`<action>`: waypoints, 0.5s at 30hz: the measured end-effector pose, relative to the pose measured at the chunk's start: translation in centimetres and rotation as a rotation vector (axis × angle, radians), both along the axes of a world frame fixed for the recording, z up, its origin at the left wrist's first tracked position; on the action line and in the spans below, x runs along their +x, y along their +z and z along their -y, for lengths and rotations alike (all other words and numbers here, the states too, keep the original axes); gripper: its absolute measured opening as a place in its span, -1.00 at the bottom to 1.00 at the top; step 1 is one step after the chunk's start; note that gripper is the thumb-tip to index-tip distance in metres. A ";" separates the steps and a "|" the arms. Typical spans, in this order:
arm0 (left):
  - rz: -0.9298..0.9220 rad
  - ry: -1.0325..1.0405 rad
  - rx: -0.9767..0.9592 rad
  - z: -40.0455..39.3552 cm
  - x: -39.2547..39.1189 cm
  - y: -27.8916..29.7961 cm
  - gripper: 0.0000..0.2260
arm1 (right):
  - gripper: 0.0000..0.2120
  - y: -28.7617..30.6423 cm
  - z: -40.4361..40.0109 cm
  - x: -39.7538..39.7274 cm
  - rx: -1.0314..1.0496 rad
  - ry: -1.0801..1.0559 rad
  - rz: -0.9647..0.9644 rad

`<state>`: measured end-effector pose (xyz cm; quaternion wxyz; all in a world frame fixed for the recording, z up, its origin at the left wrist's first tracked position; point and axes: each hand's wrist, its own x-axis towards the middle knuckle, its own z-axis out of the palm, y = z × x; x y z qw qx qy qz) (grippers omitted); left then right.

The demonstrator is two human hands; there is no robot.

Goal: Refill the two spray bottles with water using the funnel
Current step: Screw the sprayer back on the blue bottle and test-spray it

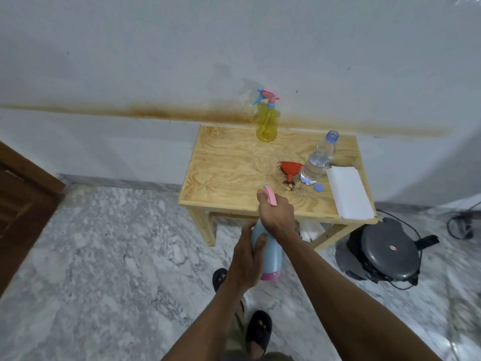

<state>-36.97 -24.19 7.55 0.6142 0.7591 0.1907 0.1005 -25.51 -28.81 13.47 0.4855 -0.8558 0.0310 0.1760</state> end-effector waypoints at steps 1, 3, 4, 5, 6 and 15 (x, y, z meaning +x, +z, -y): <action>0.016 0.008 0.007 -0.3 0.3 0.4 -0.70 | -0.57 0.2 -0.3 0.2 0.019 -0.001 0.010; 0.041 0.008 0.022 -1.0 0.9 1.1 -0.71 | -0.55 0.8 -1.0 0.7 0.047 0.008 0.038; 0.048 0.003 0.037 -1.5 1.3 1.5 -0.71 | -0.55 1.1 -1.4 1.2 0.061 0.014 0.054; 0.053 -0.002 0.059 -2.2 1.9 1.7 -0.70 | -0.55 1.5 -1.8 1.7 0.077 0.022 0.074; 0.060 -0.015 0.082 -3.1 2.5 1.8 -0.66 | -0.55 1.8 -2.3 2.3 0.098 0.033 0.097; 0.052 -0.014 0.171 -12.7 12.1 3.7 -0.37 | -0.72 5.0 -9.6 9.5 0.252 0.234 0.365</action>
